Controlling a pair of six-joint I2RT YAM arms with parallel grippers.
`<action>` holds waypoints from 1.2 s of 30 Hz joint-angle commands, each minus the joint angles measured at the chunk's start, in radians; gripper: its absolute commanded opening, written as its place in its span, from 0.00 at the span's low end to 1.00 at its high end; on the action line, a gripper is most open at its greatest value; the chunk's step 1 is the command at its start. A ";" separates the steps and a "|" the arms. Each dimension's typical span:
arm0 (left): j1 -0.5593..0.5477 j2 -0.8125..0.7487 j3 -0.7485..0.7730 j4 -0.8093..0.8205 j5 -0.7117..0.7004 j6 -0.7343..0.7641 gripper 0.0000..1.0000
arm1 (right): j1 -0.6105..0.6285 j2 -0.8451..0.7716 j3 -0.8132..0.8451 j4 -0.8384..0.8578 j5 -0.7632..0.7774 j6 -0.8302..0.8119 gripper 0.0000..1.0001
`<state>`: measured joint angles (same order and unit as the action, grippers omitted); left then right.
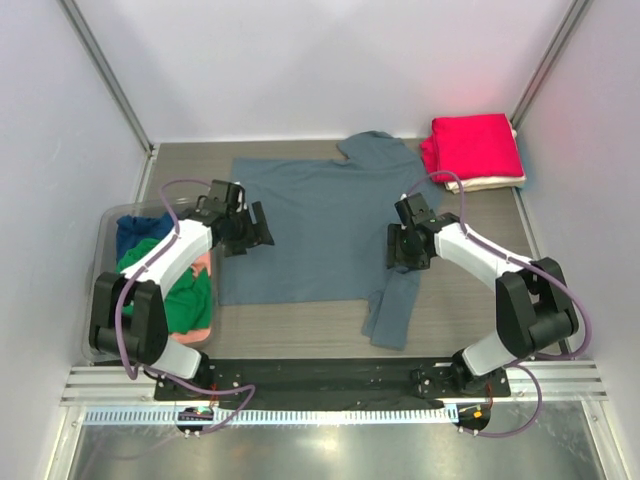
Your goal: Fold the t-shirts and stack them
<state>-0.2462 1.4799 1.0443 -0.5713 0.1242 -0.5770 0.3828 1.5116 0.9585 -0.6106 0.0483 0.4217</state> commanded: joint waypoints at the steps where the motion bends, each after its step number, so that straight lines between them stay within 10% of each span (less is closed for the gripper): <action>1: -0.028 0.020 -0.009 0.102 0.005 -0.014 0.78 | 0.021 0.024 0.040 0.006 0.054 0.014 0.59; 11: -0.031 0.014 -0.109 0.175 -0.009 -0.026 0.78 | 0.093 0.119 0.074 -0.011 0.163 0.020 0.53; 19: -0.030 0.066 -0.156 0.194 -0.060 -0.052 0.75 | 0.094 0.036 0.039 -0.093 0.323 0.046 0.01; 27: -0.028 0.039 -0.161 0.183 -0.112 -0.070 0.73 | -0.112 -0.341 -0.228 -0.080 0.398 0.294 0.01; 32: -0.030 -0.003 -0.156 0.176 -0.112 -0.084 0.73 | -0.258 -0.609 -0.381 -0.066 0.327 0.526 0.32; 33: -0.030 -0.007 -0.158 0.172 -0.109 -0.086 0.73 | -0.284 -0.637 -0.400 -0.058 0.331 0.564 0.78; 36: -0.028 -0.027 -0.158 0.153 -0.110 -0.081 0.74 | -0.323 -0.695 -0.426 -0.060 0.364 0.569 1.00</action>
<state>-0.2790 1.5013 0.8780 -0.4198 0.0303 -0.6498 0.0898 0.8417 0.5426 -0.6926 0.3801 0.8787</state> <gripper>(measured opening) 0.736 0.976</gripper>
